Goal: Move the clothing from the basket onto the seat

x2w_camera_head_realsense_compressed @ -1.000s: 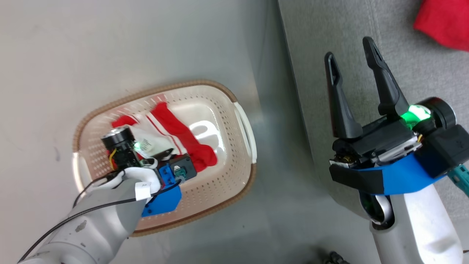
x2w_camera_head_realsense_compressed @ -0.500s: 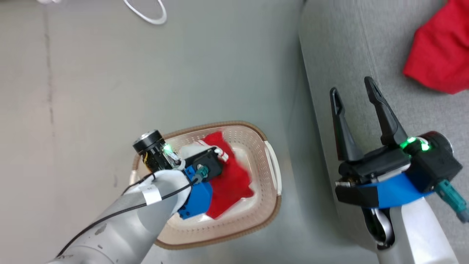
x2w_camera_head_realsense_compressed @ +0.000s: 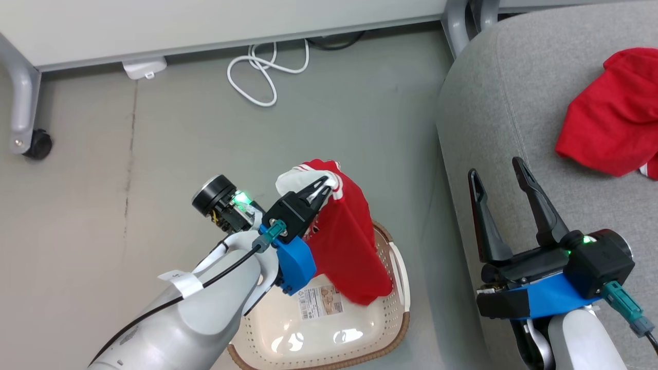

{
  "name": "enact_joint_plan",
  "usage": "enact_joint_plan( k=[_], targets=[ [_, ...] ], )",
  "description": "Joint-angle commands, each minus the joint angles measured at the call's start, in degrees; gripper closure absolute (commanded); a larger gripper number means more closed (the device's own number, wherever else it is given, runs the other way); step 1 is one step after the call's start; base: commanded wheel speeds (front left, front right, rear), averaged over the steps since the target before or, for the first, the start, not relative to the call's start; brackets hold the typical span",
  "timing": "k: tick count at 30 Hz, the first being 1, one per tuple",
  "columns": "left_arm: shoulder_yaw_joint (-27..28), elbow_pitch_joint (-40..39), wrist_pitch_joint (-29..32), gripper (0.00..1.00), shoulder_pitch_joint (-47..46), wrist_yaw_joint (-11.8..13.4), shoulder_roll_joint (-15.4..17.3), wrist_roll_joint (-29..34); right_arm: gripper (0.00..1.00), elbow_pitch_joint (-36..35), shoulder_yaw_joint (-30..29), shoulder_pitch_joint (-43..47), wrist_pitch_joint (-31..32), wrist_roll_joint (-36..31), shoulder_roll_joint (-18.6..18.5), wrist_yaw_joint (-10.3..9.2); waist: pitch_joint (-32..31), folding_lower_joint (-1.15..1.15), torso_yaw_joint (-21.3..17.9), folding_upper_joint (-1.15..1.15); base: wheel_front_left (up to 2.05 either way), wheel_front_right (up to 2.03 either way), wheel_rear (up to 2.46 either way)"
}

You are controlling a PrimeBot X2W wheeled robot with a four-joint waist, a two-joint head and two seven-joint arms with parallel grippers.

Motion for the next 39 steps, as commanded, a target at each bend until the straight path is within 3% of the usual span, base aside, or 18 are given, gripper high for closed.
enact_joint_plan(
  k=[1, 11, 20, 32, 39],
  targets=[
    [1.47, -1.97, -0.29, 1.0, 0.58, 0.65, 0.36, 0.63, 0.0, 0.21, -0.1, 0.83, -0.03, 0.11, -0.04, 0.01, -1.03, 0.01, -0.15, -0.01, 0.0, 0.0, 0.0],
    [11.72, -17.06, -0.29, 1.0, 4.01, 3.59, 1.17, 3.09, 0.0, 0.9, 0.32, 3.96, -0.03, 1.21, -0.04, 0.01, -6.8, 0.01, -0.51, -0.01, 0.0, 0.0, 0.0],
    [17.35, -27.49, -0.28, 1.0, 3.22, 4.48, 0.99, 6.23, 0.0, 1.1, 0.55, 6.05, -0.03, 1.64, -0.04, 0.01, -10.61, 0.01, -0.46, -0.01, 0.0, 0.0, 0.0],
    [18.22, -32.26, -0.29, 1.0, 2.46, 4.6, 1.62, 8.53, 0.0, 0.53, 1.04, 6.88, -0.03, 1.73, -0.04, 0.01, -11.89, 0.01, -0.42, -0.01, 0.0, 0.0, 0.0],
    [17.69, -32.6, -0.29, 1.0, 3.2, 4.55, 1.19, 8.83, 0.0, -1.86, 4.32, 5.64, -0.03, 0.42, -0.44, 0.01, -12.21, 0.01, 0.11, -0.01, 0.0, 0.0, 0.0]
  ],
)
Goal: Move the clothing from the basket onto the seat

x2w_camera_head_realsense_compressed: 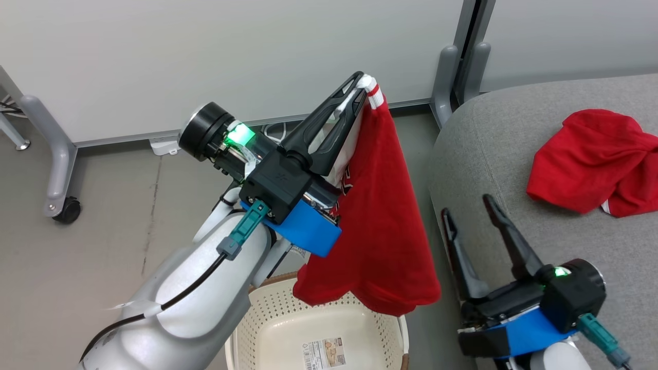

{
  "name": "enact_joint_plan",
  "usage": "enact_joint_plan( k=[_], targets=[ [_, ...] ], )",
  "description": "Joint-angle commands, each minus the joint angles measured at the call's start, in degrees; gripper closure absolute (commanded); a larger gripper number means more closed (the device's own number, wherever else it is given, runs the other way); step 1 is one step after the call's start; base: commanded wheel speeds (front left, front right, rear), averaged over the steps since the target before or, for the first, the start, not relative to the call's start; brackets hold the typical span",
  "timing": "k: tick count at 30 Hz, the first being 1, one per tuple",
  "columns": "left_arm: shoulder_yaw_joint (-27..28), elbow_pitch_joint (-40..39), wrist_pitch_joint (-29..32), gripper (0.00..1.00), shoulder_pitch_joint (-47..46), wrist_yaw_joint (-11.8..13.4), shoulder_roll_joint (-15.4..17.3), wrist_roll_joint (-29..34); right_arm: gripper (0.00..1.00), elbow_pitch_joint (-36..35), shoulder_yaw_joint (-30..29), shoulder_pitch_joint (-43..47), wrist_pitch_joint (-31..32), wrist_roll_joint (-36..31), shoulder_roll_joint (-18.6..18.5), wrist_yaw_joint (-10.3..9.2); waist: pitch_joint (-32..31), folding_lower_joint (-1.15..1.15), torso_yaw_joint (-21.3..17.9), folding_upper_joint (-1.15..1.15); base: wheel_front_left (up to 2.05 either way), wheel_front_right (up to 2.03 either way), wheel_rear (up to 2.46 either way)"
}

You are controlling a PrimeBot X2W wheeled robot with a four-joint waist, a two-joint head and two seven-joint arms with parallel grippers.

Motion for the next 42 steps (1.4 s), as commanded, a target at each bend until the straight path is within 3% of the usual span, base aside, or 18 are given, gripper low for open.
enact_joint_plan(
  k=[1, 14, 28, 29, 42],
  targets=[
    [-0.12, -0.15, -0.27, 1.0, 0.35, 0.07, -0.04, 0.31, 0.0, -0.9, 1.69, -0.85, -0.03, -0.42, -0.81, 0.01, -0.08, 0.0, 0.12, 0.0, 0.0, 0.0, 0.0],
    [-0.41, -0.57, -0.28, 1.0, 0.28, -0.73, -1.82, 0.67, 0.0, 2.65, 13.18, -9.72, -0.03, 1.11, -7.38, 0.01, 0.23, 0.0, 1.76, 0.0, 0.0, 0.0, 0.0],
    [-1.96, -2.69, -0.28, 1.0, 1.47, -2.38, -5.15, 2.0, 0.02, 13.44, 21.53, -14.92, -0.03, 5.39, -7.18, 0.01, 1.47, 0.0, 5.04, 0.0, 0.0, 0.0, 0.0],
    [-1.94, -2.78, -0.27, 1.0, 1.58, -2.48, -5.2, 1.98, 1.0, 13.96, 21.88, -14.85, -0.02, 5.84, -6.89, 0.01, 1.52, 0.0, 5.18, 0.0, 0.0, 0.0, 0.0],
    [-0.99, -2.01, -0.27, 1.0, 2.46, -3.33, -5.45, 2.74, 1.0, 14.19, 21.63, -13.7, -0.02, 7.13, -6.01, 0.01, 1.86, 0.0, 5.09, 0.0, 0.0, 0.0, 0.0]
  ],
)
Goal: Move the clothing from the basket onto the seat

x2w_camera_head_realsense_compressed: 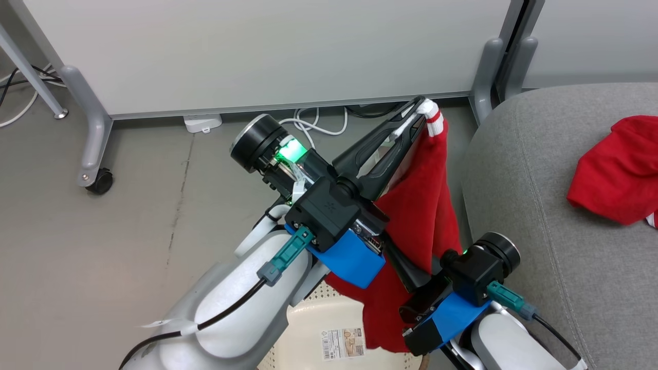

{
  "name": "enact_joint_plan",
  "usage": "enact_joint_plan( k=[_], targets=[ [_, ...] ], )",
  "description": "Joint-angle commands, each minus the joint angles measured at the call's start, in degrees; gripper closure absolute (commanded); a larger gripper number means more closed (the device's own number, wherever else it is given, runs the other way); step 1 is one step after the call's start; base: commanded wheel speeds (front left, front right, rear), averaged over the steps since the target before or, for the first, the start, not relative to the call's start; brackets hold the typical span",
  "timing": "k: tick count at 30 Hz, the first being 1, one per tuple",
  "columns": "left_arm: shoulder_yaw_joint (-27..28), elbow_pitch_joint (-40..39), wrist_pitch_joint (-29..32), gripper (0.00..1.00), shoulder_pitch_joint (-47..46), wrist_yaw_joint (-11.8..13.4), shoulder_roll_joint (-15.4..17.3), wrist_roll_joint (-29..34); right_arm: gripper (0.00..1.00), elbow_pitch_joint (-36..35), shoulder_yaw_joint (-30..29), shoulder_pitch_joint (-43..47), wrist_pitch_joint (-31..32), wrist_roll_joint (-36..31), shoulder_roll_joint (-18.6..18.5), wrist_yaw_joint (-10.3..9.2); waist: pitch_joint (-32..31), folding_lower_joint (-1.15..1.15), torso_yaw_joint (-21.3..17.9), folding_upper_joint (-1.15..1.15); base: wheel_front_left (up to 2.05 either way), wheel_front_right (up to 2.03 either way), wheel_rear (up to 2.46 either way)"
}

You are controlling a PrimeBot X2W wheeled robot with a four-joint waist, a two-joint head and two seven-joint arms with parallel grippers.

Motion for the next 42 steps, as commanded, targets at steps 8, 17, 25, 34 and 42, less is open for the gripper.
enact_joint_plan(
  k=[8, 17, 25, 34, 42],
  targets=[
    [0.71, 0.58, -0.27, 1.0, 0.81, -0.6, -0.13, 0.64, 1.0, -0.48, -0.18, 0.84, -0.02, 0.09, 0.27, 0.01, -0.31, 0.0, -0.46, 0.0, 0.0, 0.0, 0.0],
    [1.06, 1.17, -0.27, 0.72, 1.26, -0.75, -0.41, 1.0, 1.0, -0.87, -0.34, 1.04, -0.02, 0.17, 0.29, 0.01, -0.44, 0.0, -0.66, 0.0, 0.0, 0.0, 0.0],
    [1.34, 1.72, -0.27, 0.0, 1.46, -0.7, -0.68, 1.47, 1.0, -1.19, -0.39, 1.16, -0.02, 0.04, 0.15, 0.01, -0.3, 0.0, -0.71, 0.0, 0.0, 0.0, 0.0],
    [1.78, 1.78, -0.27, 0.0, 2.04, -0.97, -0.63, 1.29, 1.0, -1.63, -1.81, 1.46, -0.02, -0.14, 0.4, 0.01, 0.23, 0.0, -1.85, 0.0, 0.0, 0.0, 0.0],
    [1.05, 2.26, -0.22, 0.0, 3.87, -1.39, 0.65, 1.49, 1.0, -3.42, -6.6, 3.16, -0.03, -1.09, 1.6, 0.01, 2.85, 0.0, -6.81, 0.0, 0.0, 0.0, 0.0]
  ],
)
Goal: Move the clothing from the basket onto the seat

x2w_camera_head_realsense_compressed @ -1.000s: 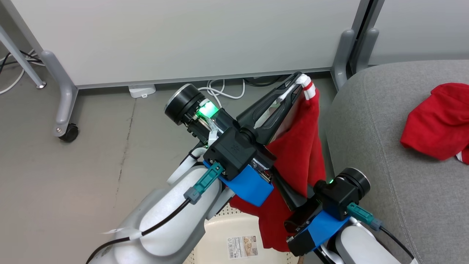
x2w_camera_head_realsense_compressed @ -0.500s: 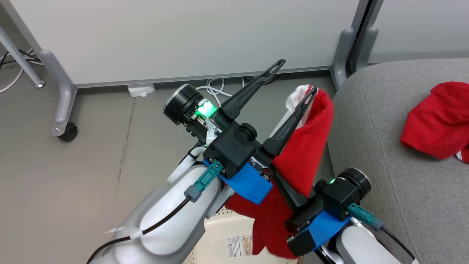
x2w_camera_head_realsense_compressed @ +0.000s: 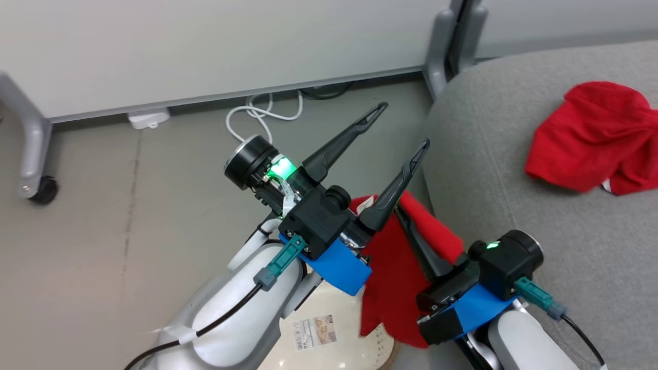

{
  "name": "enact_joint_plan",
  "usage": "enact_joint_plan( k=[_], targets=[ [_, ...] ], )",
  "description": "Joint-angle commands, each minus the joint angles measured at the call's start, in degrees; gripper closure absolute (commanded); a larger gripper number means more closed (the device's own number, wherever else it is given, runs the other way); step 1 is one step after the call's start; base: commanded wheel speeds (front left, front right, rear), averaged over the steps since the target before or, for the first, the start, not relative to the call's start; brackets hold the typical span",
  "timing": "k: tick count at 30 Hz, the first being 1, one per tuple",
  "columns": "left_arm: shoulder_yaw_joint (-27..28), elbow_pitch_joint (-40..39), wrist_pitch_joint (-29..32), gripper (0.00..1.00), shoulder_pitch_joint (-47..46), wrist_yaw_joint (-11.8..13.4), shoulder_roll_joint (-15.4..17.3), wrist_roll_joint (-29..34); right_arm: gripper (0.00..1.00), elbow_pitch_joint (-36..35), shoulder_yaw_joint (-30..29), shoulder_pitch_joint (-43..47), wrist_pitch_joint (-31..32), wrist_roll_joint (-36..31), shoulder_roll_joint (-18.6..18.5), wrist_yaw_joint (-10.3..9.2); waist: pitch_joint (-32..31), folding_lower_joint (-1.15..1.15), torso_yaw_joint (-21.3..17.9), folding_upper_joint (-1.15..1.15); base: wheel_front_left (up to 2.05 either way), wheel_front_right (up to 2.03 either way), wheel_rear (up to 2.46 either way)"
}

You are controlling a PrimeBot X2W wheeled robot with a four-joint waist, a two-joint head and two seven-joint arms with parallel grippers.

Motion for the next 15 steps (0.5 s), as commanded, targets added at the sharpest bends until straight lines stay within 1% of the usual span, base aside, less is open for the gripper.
enact_joint_plan(
  k=[1, 6, 7, 15],
  targets=[
    [-0.44, 0.31, -0.15, 0.0, 0.79, -0.27, 0.38, 0.49, 1.0, -0.71, -1.31, 1.09, -0.03, -0.53, 0.38, 0.01, 0.51, 0.0, -1.4, 0.0, 0.0, 0.0, 0.0],
    [-2.19, 0.99, -0.14, 0.0, 0.98, -1.0, 0.66, 0.75, 1.0, -1.99, -4.67, 2.12, -0.04, -1.35, 1.05, 0.01, 2.59, 0.0, -5.39, 0.0, 0.0, 0.0, 0.0],
    [-2.19, 0.99, -0.14, 0.0, 0.98, -1.0, 0.66, 0.75, 1.0, -1.99, -4.67, 2.12, -0.04, -1.35, 1.05, 0.01, 2.59, 0.0, -5.39, 0.0, 0.0, 0.0, 0.0],
    [-4.19, 1.57, 0.28, 0.0, -0.34, -1.58, 1.23, 1.06, 1.0, -4.93, -10.41, 3.55, -0.03, -2.11, 2.35, 0.02, 5.56, 0.0, -11.87, 0.0, 0.0, 0.0, 0.0]
  ],
)
